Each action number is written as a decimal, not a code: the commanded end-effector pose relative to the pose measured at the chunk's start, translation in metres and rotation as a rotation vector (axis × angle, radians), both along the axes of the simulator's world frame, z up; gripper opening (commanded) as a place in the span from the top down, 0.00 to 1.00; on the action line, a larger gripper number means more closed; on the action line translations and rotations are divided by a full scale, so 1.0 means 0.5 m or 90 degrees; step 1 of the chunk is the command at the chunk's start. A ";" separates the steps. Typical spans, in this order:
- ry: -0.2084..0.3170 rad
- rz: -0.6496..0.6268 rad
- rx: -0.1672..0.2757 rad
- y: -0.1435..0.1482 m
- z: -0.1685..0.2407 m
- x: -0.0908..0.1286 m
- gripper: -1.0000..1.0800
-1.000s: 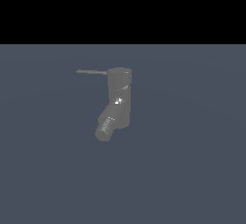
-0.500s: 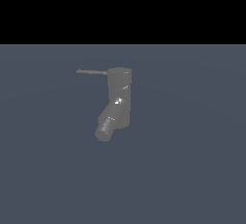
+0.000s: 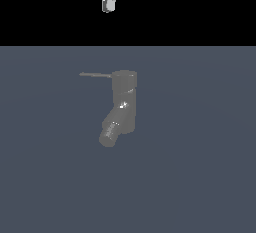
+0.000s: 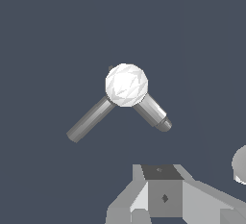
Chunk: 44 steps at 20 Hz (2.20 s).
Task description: Turn on the faucet by rotating a designated handle.
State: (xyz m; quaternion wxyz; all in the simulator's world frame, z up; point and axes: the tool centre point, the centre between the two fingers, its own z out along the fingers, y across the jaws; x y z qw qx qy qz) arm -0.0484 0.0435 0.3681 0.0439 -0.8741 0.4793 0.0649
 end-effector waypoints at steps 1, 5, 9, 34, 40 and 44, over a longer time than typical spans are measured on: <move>0.004 -0.040 -0.005 0.012 -0.022 0.023 1.00; 0.010 -0.104 -0.014 0.030 -0.058 0.057 1.00; 0.014 -0.166 -0.025 0.048 -0.096 0.090 1.00; -0.002 -0.495 -0.097 0.149 -0.317 0.231 1.00; -0.007 -0.517 -0.102 0.156 -0.333 0.239 1.00; -0.007 -0.518 -0.102 0.156 -0.334 0.239 1.00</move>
